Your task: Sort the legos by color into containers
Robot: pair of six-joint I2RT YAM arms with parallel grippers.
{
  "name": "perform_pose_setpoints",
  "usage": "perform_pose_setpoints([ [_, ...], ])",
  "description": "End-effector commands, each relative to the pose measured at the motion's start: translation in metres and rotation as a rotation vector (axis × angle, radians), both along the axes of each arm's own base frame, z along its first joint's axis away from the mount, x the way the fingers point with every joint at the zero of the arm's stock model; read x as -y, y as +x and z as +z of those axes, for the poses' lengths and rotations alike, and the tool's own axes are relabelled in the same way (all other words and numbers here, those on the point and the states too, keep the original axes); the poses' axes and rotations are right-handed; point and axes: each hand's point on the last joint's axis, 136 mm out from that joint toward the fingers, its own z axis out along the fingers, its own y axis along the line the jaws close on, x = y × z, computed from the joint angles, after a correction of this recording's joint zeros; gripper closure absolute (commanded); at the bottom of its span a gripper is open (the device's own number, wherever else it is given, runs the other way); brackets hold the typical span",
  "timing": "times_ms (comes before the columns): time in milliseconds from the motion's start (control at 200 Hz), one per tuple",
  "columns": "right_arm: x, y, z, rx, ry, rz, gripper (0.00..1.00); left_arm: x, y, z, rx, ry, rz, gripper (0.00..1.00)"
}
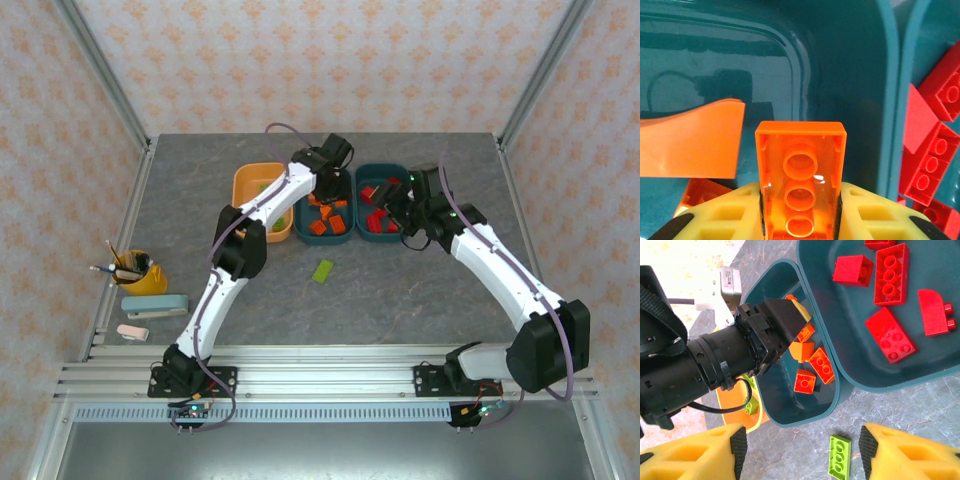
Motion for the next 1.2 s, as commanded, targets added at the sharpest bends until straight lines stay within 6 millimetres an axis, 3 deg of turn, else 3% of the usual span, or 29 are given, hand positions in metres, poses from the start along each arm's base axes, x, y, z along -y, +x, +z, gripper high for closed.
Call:
perform_pose_setpoints([
  [0, 0.001, 0.001, 0.009, 0.017, 0.025, -0.010, 0.37, -0.005, -0.004, 0.010, -0.021, -0.002, -0.007, 0.61],
  [135, 0.000, 0.001, 0.010, 0.019, 0.029, -0.007, 0.37, -0.011, -0.006, 0.019, -0.017, 0.005, 0.002, 0.49],
  [310, 0.000, -0.002, 0.021, 0.035, -0.005, 0.034, 0.37, -0.021, -0.011, 0.069, 0.059, 0.011, 0.019, 0.37],
  [410, 0.002, -0.013, 0.022, 0.032, -0.051, 0.083, 0.37, -0.030, -0.030, 0.094, 0.087, 0.030, 0.012, 0.34],
  [495, 0.006, -0.030, 0.017, 0.024, -0.096, 0.139, 0.37, -0.036, -0.058, 0.103, 0.084, 0.048, -0.027, 0.33],
  [721, 0.009, -0.099, 0.008, 0.026, -0.087, 0.315, 0.32, -0.042, -0.161, 0.068, -0.002, 0.134, -0.280, 0.29],
  [826, 0.014, -0.125, -0.005, -0.014, -0.065, 0.333, 0.28, -0.042, -0.193, 0.046, -0.023, 0.195, -0.381, 0.28],
  [961, 0.005, -0.137, -0.024, -0.077, 0.031, 0.335, 0.27, -0.041, -0.204, 0.018, -0.043, 0.223, -0.411, 0.25],
  [1141, 0.003, -0.133, -0.028, -0.075, 0.080, 0.279, 0.26, -0.029, -0.199, -0.001, -0.052, 0.235, -0.433, 0.26],
  [1191, 0.004, -0.133, -0.029, -0.077, 0.078, 0.275, 0.26, -0.028, -0.200, -0.017, -0.085, 0.255, -0.446, 0.26],
])
